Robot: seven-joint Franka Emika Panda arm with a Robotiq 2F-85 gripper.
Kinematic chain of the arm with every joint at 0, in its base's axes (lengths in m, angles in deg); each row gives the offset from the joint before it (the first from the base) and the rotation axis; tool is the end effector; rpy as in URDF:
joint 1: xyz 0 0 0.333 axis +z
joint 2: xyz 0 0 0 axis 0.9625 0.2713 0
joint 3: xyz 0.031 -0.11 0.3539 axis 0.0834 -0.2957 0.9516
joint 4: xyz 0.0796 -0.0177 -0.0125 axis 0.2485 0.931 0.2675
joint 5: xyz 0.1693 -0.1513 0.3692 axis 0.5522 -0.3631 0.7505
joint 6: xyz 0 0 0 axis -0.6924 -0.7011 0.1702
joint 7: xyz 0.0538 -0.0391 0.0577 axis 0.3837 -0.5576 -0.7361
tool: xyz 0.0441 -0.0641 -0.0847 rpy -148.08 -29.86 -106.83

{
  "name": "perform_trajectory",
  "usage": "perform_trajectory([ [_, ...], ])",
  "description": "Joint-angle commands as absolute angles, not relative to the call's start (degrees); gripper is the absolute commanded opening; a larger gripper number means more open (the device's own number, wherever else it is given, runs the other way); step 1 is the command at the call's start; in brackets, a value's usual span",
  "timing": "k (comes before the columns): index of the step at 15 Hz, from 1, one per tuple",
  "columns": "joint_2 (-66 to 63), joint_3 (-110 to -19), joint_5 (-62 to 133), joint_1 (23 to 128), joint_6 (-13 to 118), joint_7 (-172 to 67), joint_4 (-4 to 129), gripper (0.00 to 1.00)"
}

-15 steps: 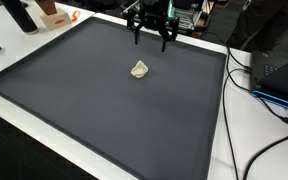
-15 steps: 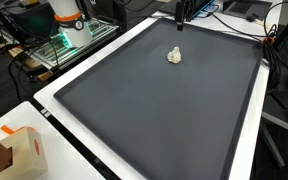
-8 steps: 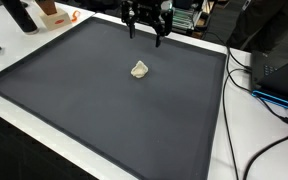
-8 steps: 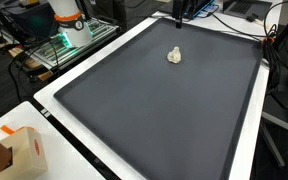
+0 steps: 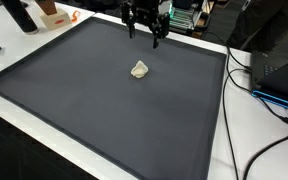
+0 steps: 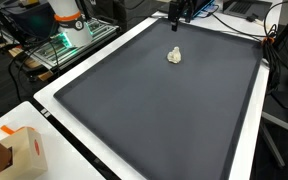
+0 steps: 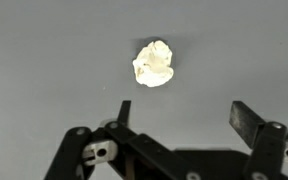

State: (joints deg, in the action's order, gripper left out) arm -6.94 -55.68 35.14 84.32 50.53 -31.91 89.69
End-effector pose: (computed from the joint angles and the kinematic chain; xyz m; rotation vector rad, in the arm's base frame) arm 0.6010 0.1570 0.3579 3.1162 -0.2192 0.0731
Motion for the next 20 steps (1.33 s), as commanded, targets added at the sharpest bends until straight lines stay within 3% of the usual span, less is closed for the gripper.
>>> perform_trajectory([
  [1,-2.8,-56.7,36.1,84.4,48.8,-26.4,87.9,1.00],
  [18,7.9,-57.1,44.9,82.8,51.1,-34.5,85.1,1.00],
  [20,8.2,-57.2,44.9,82.8,51.4,-34.4,85.0,0.74],
])
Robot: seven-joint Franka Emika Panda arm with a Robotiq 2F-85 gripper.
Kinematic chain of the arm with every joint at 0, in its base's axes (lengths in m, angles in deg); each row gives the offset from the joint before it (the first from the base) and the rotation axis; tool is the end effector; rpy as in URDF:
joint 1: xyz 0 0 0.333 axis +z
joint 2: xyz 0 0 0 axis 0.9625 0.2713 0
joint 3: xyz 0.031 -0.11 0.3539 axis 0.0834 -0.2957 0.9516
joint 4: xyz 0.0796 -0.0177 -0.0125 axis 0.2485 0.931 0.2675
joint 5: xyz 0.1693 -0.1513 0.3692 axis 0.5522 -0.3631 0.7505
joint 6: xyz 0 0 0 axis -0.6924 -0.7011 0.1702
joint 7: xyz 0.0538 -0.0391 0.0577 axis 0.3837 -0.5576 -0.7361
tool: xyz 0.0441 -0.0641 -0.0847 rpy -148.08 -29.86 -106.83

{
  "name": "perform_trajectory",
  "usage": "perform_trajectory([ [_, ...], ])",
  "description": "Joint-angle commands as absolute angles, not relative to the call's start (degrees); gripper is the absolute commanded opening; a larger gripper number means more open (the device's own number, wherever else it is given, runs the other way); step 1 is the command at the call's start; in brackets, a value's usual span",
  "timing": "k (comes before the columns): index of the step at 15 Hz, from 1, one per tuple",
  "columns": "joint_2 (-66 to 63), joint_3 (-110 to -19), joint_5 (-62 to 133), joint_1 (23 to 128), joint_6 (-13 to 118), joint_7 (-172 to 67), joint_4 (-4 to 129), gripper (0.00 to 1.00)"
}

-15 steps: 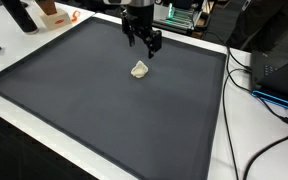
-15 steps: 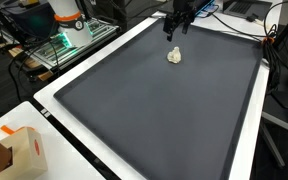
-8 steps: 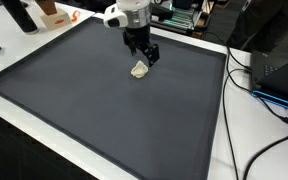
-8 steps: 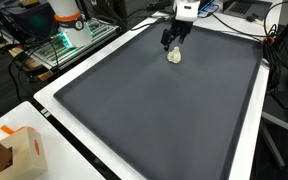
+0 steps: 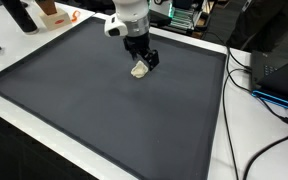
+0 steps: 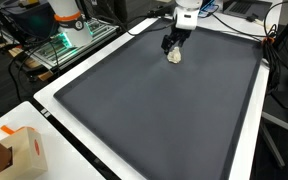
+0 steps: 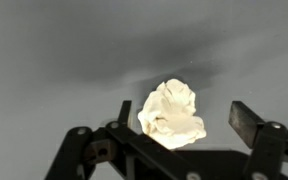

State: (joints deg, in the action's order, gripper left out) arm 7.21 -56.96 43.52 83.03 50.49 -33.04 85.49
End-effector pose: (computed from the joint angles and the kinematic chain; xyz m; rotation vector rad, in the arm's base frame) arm 0.6239 0.1375 0.2341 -3.0676 0.4167 0.2422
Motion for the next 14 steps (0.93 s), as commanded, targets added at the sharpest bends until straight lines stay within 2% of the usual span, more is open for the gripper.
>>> perform_trajectory([
  [1,8.3,-57.3,44.8,82.9,51.5,-34.4,85.0,0.68],
  [7,8.8,-57.7,44.3,83.0,52.2,-34.5,84.7,0.19],
  [10,8.9,-57.7,44.2,83.1,52.1,-34.6,84.4,0.01],
  [12,8.9,-57.8,44.1,83.1,52.0,-34.8,84.3,0.00],
  [13,8.9,-57.7,44.2,83.0,51.9,-34.9,84.3,0.03],
  [14,8.9,-57.7,44.0,83.0,51.9,-35.2,84.3,0.33],
])
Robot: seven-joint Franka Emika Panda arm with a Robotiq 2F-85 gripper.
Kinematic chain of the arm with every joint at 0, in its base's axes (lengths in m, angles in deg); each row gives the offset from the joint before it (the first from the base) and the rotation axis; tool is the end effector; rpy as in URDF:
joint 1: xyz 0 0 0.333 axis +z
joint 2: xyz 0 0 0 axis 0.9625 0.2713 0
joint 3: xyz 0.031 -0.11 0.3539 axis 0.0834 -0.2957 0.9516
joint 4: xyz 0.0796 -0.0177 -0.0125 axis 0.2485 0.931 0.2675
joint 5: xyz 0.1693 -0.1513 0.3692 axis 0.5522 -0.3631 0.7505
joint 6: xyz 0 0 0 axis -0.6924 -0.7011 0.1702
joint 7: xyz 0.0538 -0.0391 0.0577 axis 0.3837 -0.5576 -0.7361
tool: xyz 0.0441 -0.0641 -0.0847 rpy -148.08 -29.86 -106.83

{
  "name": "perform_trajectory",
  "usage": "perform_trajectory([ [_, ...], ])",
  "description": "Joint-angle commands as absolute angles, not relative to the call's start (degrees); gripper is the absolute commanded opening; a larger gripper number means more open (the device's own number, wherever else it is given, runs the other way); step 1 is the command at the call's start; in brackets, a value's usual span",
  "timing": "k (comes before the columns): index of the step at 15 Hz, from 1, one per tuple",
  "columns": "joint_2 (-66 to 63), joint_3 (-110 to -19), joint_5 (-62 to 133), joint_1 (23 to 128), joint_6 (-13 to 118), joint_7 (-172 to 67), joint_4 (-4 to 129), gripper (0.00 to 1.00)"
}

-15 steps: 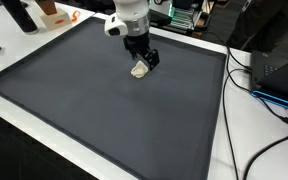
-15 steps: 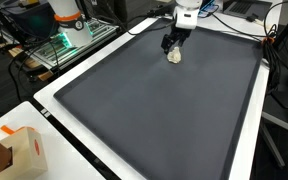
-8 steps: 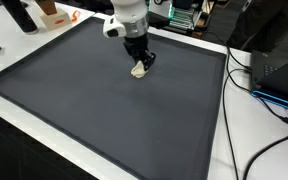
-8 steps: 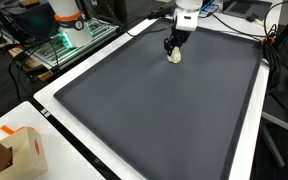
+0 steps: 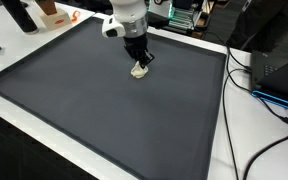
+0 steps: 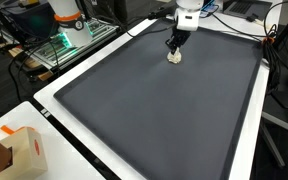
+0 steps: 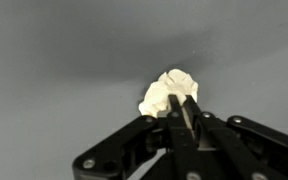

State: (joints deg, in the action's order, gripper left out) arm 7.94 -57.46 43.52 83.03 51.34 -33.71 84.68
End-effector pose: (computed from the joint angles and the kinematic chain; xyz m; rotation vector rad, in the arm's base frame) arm 0.6312 0.1332 0.2326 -3.0670 0.4123 0.2160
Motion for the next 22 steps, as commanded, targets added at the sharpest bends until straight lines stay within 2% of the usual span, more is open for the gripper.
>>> perform_trajectory([
  [1,8.9,-57.4,44.6,82.8,51.6,-35.6,84.2,0.34],
  [3,8.9,-57.4,44.7,82.8,51.6,-35.7,84.1,0.42],
  [9,9.0,-57.6,44.5,83.0,51.5,-35.1,83.8,0.88],
  [11,8.2,-57.5,45.1,82.9,51.3,-34.9,84.1,0.99],
  [22,3.1,-58.2,68.1,74.0,49.1,-33.6,87.6,1.00],
])
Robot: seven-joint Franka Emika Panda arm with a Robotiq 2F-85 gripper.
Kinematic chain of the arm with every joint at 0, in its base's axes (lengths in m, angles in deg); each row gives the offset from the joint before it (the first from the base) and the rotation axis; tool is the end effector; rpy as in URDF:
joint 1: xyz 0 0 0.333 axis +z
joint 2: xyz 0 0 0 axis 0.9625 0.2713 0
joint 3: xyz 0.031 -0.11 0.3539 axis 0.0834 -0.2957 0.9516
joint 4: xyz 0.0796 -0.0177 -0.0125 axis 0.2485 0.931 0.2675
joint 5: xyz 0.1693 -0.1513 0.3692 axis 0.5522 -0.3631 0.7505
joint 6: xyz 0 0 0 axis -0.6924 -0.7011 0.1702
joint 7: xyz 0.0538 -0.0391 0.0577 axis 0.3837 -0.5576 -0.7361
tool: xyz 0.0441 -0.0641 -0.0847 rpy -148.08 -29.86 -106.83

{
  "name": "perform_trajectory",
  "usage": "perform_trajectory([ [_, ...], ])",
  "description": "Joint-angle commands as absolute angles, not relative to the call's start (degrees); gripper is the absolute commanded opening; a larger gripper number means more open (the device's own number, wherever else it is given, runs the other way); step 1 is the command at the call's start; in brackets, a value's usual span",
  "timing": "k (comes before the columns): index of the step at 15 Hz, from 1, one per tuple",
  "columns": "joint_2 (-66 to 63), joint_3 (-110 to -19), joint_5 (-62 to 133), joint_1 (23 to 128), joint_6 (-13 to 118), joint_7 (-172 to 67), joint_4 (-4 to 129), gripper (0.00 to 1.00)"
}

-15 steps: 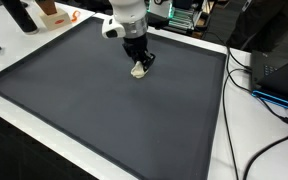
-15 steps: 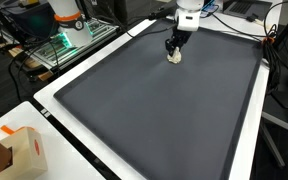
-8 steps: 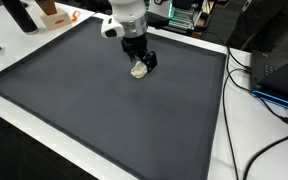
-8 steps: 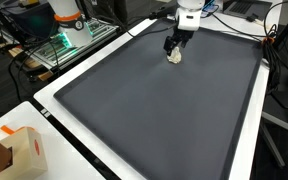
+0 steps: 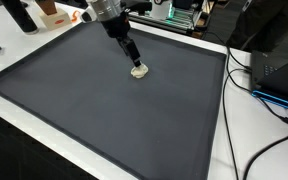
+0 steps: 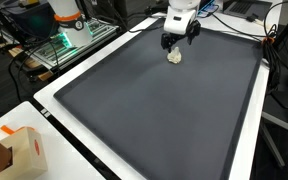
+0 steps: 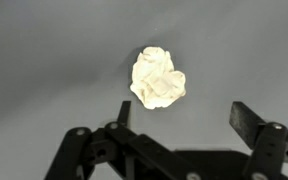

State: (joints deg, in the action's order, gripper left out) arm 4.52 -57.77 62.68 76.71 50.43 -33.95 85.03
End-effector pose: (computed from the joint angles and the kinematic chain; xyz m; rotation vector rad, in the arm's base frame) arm 0.6437 0.0679 0.2688 -2.7169 0.8618 0.2269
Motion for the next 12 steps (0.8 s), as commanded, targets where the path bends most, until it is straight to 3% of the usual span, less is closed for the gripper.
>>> perform_trajectory([
  [1,3.1,-58.4,70.1,73.0,48.5,-33.5,88.0,1.00],
  [12,5.0,-62.1,90.9,69.0,44.9,-28.2,91.8,1.00],
])
